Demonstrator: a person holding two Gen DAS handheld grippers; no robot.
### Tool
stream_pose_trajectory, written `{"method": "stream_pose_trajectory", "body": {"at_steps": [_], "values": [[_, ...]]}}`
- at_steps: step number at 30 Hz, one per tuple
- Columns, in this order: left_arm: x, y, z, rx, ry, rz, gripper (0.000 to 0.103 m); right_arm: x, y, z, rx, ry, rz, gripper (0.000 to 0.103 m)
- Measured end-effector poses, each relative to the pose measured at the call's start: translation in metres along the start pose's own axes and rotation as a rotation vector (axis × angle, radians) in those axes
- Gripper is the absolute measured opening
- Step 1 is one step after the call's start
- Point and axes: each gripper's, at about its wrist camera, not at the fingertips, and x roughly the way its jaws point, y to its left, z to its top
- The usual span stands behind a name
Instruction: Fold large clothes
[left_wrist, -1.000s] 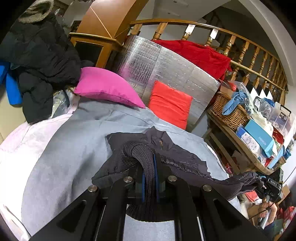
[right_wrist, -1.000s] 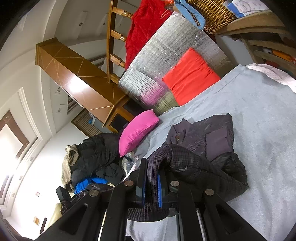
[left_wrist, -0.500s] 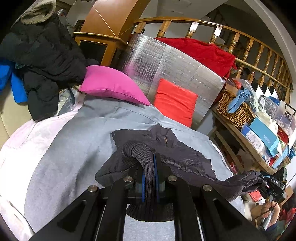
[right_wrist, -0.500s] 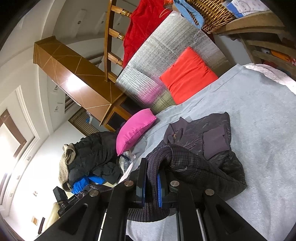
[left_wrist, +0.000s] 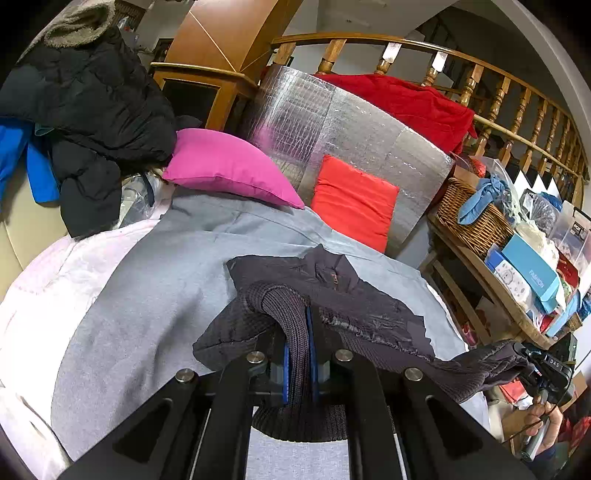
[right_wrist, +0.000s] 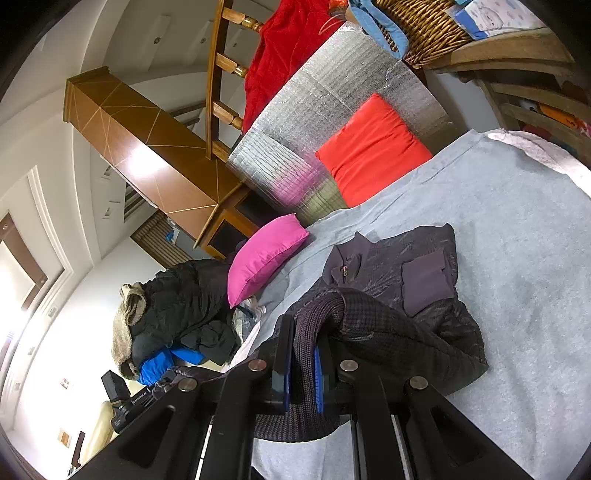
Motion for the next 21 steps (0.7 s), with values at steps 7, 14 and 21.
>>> {"method": "stream_pose_trajectory", "body": {"at_steps": [7, 14, 21], "values": [[0.006, -0.001, 0.007, -0.016, 0.001, -0.012, 0.009, 0.004, -0.002, 0.005, 0.005, -0.01, 0.01, 0.01], [0.028, -0.004, 0.031, -0.012, 0.0, -0.014, 0.009, 0.023, 0.0, 0.027, -0.002, -0.026, 0.007, 0.01], [0.066, -0.009, 0.068, 0.0, 0.019, -0.004, 0.009, 0.051, -0.005, 0.061, -0.003, -0.045, -0.005, 0.009]]}}
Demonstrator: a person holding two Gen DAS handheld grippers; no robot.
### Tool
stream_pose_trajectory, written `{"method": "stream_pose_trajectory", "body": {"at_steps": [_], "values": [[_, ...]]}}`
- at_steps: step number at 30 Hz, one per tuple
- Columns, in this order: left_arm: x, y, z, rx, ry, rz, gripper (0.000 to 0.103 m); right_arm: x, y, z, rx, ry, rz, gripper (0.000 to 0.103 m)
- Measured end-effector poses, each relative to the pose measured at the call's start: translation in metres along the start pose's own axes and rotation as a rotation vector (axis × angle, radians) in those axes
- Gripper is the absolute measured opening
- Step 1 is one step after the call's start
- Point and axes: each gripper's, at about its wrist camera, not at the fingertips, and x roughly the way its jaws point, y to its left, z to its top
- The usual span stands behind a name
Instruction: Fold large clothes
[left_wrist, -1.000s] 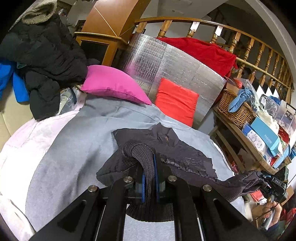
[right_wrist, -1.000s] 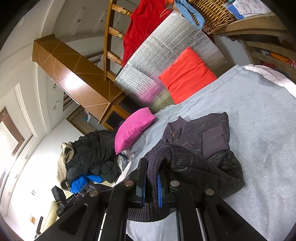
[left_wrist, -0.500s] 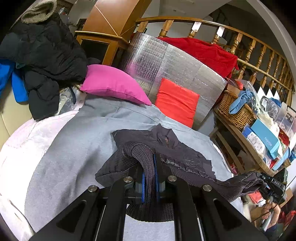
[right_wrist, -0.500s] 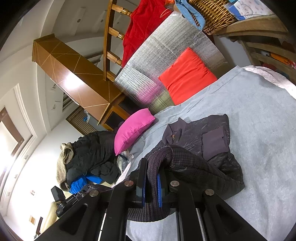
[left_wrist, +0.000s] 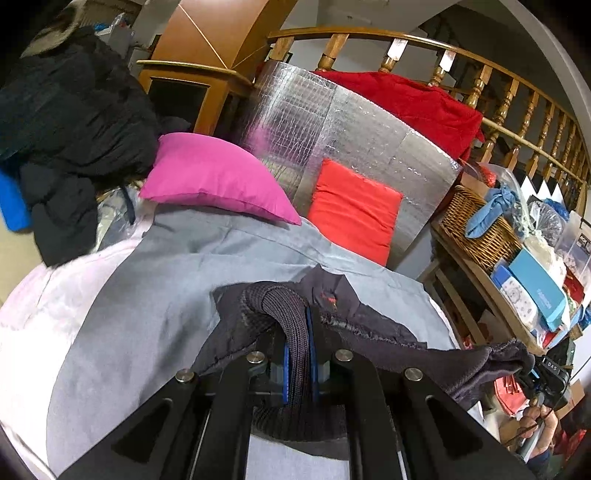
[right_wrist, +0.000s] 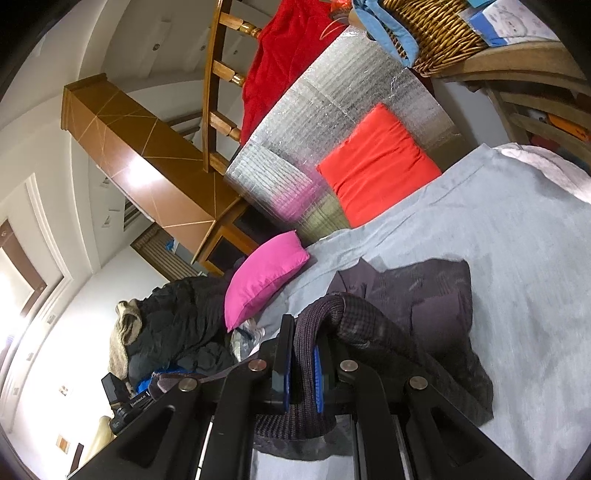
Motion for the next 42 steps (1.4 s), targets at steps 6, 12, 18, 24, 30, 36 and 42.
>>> {"method": "stream_pose_trajectory", "body": {"at_steps": [6, 12, 18, 24, 30, 36, 42], "values": [[0.055, -0.008, 0.037, 0.052, 0.032, 0.046, 0.009, 0.042, -0.01, 0.036, 0.006, -0.009, -0.035, 0.009], [0.129, -0.007, 0.061, 0.087, 0.095, 0.121, 0.009, 0.103, -0.03, 0.068, 0.024, 0.008, -0.094, 0.009], [0.204, 0.003, 0.06, 0.105, 0.172, 0.212, 0.009, 0.164, -0.067, 0.085, 0.057, 0.069, -0.172, 0.009], [0.246, 0.01, 0.052, 0.1, 0.211, 0.26, 0.009, 0.203, -0.098, 0.088, 0.061, 0.131, -0.243, 0.009], [0.263, 0.007, 0.049, 0.126, 0.218, 0.283, 0.009, 0.215, -0.112, 0.088, 0.063, 0.153, -0.272, 0.009], [0.273, 0.007, 0.049, 0.133, 0.222, 0.292, 0.009, 0.224, -0.122, 0.088, 0.069, 0.167, -0.291, 0.009], [0.285, 0.01, 0.045, 0.134, 0.231, 0.309, 0.009, 0.232, -0.125, 0.09, 0.065, 0.179, -0.308, 0.009]]}}
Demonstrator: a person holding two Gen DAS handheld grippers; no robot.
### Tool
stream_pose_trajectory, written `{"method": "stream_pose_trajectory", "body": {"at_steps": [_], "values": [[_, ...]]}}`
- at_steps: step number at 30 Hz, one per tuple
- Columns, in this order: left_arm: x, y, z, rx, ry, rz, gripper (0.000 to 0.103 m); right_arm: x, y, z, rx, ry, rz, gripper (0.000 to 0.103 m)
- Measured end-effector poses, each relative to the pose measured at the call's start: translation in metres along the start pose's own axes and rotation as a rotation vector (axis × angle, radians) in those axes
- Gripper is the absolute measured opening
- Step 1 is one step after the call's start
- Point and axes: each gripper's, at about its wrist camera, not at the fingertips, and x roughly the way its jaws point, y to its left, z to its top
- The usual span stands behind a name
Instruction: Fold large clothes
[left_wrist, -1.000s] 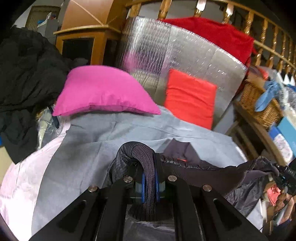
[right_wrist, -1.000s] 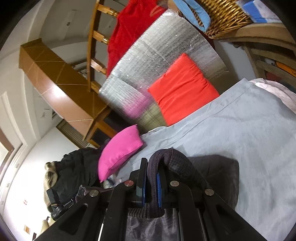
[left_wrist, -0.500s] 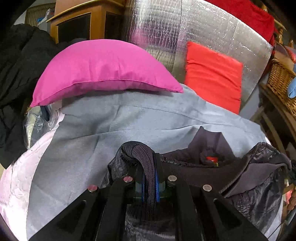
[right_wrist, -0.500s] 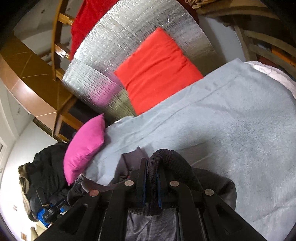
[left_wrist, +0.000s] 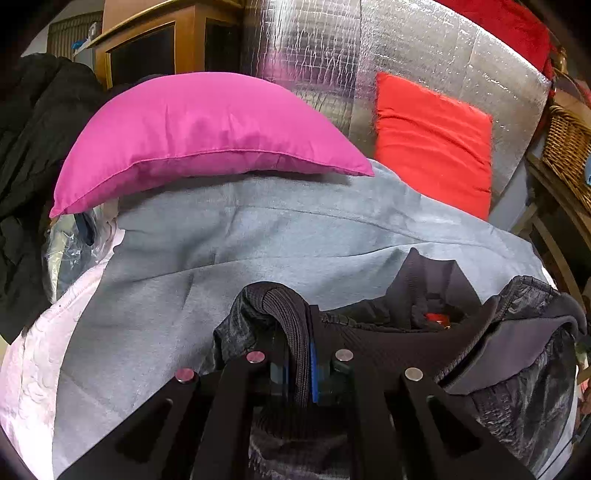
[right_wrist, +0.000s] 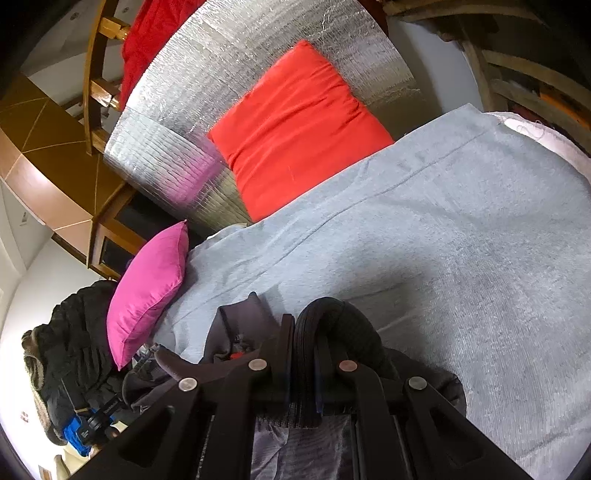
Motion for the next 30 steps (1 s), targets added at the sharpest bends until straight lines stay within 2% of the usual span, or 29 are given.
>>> {"method": "stream_pose_trajectory", "body": {"at_steps": [16, 19, 23, 26, 27, 28, 29, 30], "values": [[0.058, -0.001, 0.0, 0.01, 0.082, 0.044, 0.009, 0.045, -0.012, 0.009, -0.007, 0.064, -0.078, 0.009], [0.068, 0.002, 0.0, -0.007, 0.114, 0.031, 0.012, 0.057, -0.023, 0.01, 0.04, 0.09, -0.084, 0.008], [0.072, 0.015, 0.004, -0.1, 0.15, -0.05, 0.014, 0.067, -0.035, 0.009, 0.092, 0.118, -0.071, 0.011], [0.069, 0.028, 0.011, -0.174, 0.168, -0.135, 0.03, 0.062, -0.037, 0.012, 0.114, 0.12, -0.028, 0.016], [0.066, 0.033, 0.013, -0.198, 0.156, -0.154, 0.046, 0.059, -0.038, 0.014, 0.125, 0.115, -0.006, 0.024], [0.06, 0.037, 0.015, -0.213, 0.12, -0.123, 0.074, 0.054, -0.039, 0.016, 0.138, 0.096, 0.013, 0.033], [0.051, 0.041, 0.017, -0.22, 0.061, -0.068, 0.085, 0.048, -0.04, 0.019, 0.152, 0.068, 0.023, 0.078], [0.043, 0.045, 0.018, -0.222, 0.004, -0.042, 0.089, 0.041, -0.04, 0.022, 0.167, 0.03, 0.029, 0.103]]}}
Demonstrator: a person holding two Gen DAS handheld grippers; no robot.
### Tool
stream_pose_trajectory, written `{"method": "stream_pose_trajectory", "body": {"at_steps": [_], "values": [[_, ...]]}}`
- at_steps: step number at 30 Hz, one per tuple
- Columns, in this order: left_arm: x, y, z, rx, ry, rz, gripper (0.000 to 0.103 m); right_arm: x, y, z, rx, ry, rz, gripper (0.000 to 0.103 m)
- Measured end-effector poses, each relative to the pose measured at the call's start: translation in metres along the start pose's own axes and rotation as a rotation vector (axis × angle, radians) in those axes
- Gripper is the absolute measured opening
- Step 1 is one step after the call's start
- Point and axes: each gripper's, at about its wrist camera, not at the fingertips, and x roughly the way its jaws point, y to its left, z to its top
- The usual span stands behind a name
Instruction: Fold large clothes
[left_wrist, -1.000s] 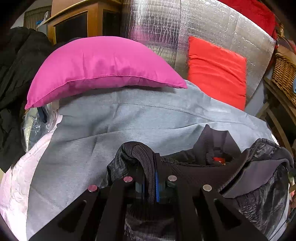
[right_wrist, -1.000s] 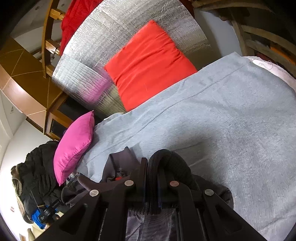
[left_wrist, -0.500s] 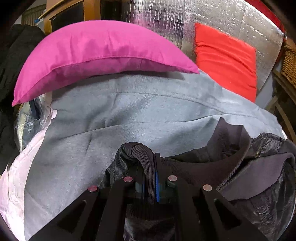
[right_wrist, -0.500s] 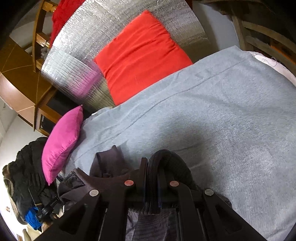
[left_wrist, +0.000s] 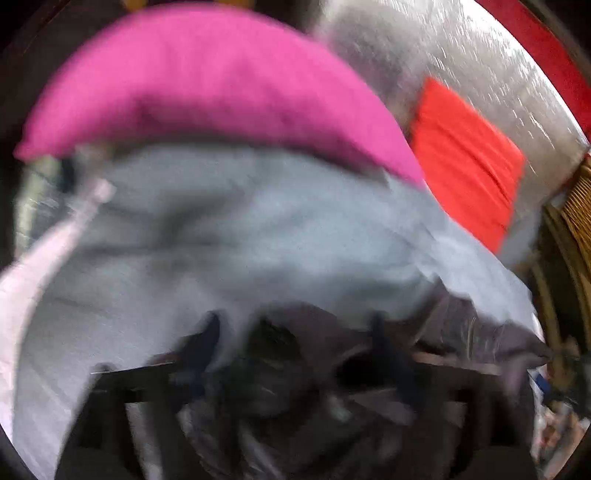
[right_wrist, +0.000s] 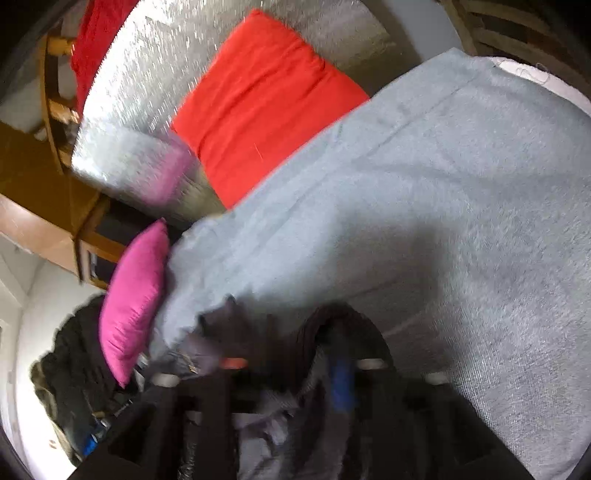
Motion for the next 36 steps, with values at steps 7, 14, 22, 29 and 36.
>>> {"method": "stream_pose_trajectory", "body": {"at_steps": [7, 14, 22, 29, 36], "values": [[-0.013, 0.006, 0.0, 0.144, -0.063, 0.032, 0.089, -0.02, 0.017, 0.004, -0.174, -0.011, -0.032, 0.103], [0.012, -0.008, -0.012, 0.454, -0.031, 0.068, 0.089, -0.002, 0.033, -0.018, -0.528, 0.092, -0.216, 0.099], [0.05, -0.033, -0.008, 0.54, 0.071, 0.031, 0.089, 0.041, 0.017, -0.013, -0.542, 0.182, -0.237, 0.082], [0.068, -0.041, -0.011, 0.548, 0.094, 0.007, 0.053, 0.056, 0.016, -0.006, -0.519, 0.212, -0.19, 0.035], [0.076, -0.026, -0.004, 0.447, 0.136, 0.027, 0.008, 0.049, 0.023, -0.003, -0.525, 0.158, -0.22, 0.011]]}}
